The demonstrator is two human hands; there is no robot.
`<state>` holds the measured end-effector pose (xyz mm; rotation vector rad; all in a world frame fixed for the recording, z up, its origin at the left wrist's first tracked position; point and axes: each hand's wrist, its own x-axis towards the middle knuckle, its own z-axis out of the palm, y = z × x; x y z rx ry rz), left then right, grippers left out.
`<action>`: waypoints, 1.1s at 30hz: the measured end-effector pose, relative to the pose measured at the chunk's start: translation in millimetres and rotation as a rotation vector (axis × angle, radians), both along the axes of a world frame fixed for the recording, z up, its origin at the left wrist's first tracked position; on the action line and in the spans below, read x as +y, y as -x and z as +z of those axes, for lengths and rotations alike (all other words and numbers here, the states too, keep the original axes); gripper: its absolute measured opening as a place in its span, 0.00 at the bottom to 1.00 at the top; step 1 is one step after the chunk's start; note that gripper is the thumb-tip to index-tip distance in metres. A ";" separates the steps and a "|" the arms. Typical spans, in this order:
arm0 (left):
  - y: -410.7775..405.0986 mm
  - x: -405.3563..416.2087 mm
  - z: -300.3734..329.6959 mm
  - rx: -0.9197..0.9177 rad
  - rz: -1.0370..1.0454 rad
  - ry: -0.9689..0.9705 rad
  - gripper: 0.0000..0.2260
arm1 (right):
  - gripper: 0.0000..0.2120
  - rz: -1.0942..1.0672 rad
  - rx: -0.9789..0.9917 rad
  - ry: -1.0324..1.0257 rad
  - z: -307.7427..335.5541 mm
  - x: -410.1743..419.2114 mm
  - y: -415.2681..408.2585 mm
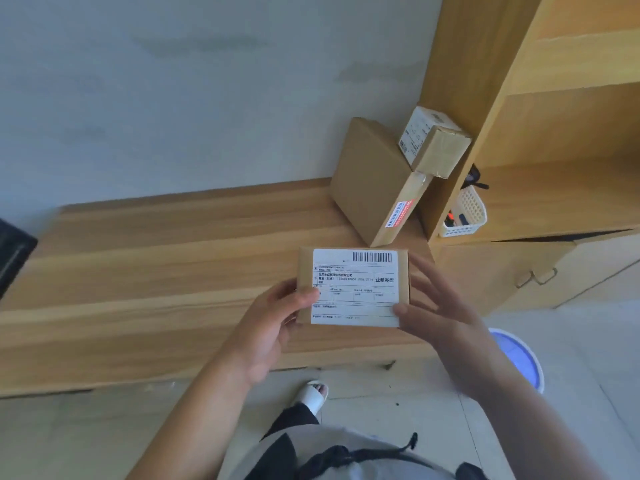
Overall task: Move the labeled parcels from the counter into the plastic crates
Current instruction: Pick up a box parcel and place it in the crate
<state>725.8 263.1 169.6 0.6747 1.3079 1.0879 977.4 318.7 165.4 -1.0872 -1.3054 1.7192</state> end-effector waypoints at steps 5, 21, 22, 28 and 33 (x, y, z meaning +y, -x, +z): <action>-31.5 -49.8 6.4 -0.002 0.052 -0.114 0.22 | 0.32 0.076 0.096 -0.115 5.7 -29.4 -30.3; -104.2 -157.7 13.4 0.116 0.179 -0.137 0.32 | 0.35 0.211 0.106 -0.129 9.8 -104.1 -87.4; -106.2 -164.0 13.7 0.126 0.197 -0.136 0.32 | 0.34 0.223 0.107 -0.123 9.2 -107.1 -86.1; -112.7 -196.6 16.6 0.148 0.325 -0.140 0.33 | 0.34 0.291 0.130 -0.083 7.5 -118.7 -71.4; -105.1 -221.1 20.7 0.170 0.417 -0.156 0.34 | 0.34 0.389 0.152 -0.056 9.2 -121.6 -49.3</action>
